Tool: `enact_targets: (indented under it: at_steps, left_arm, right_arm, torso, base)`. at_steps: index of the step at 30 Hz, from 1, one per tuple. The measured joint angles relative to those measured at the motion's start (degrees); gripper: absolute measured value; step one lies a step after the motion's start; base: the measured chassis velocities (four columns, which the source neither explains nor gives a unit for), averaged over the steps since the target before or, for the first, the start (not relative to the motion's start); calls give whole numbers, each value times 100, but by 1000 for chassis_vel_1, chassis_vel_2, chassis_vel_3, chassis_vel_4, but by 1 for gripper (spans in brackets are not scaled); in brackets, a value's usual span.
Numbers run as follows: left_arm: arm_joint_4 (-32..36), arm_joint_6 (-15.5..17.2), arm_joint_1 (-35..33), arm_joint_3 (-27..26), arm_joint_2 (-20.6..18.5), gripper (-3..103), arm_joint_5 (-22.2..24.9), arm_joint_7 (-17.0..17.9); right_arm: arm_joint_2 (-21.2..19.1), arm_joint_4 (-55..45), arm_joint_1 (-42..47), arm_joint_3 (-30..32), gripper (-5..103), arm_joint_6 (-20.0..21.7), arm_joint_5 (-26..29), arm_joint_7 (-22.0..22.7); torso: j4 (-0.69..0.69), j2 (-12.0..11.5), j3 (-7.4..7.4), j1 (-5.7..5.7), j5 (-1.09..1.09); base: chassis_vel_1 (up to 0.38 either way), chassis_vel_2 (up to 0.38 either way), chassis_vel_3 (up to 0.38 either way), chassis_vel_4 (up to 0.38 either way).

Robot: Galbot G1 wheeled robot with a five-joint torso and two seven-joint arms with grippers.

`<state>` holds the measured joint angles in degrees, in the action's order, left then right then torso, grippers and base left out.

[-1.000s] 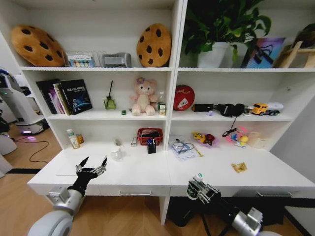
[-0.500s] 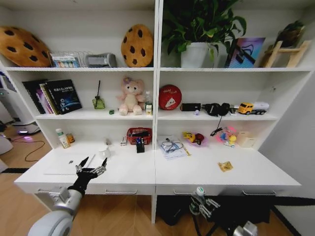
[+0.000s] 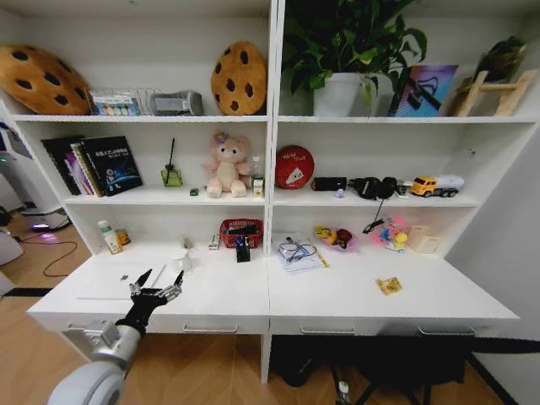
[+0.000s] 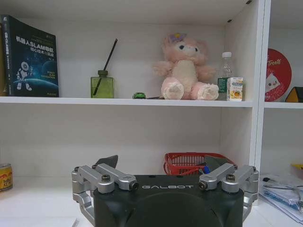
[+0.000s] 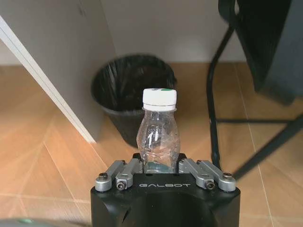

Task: Organize the objects on the table.

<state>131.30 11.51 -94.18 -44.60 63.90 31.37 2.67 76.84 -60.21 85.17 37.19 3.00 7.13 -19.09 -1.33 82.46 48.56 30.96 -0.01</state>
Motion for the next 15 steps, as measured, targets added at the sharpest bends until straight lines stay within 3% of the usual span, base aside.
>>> enact_targets:
  at_steps: [15]
  left_arm:
    - [0,0,0,0,0,100,0,0]
  right_arm:
    - [94,907,-501,48,28,-324,-180,32]
  torso:
    - [0,1,-1,-2,1]
  base:
    - [-16,14,12,-16]
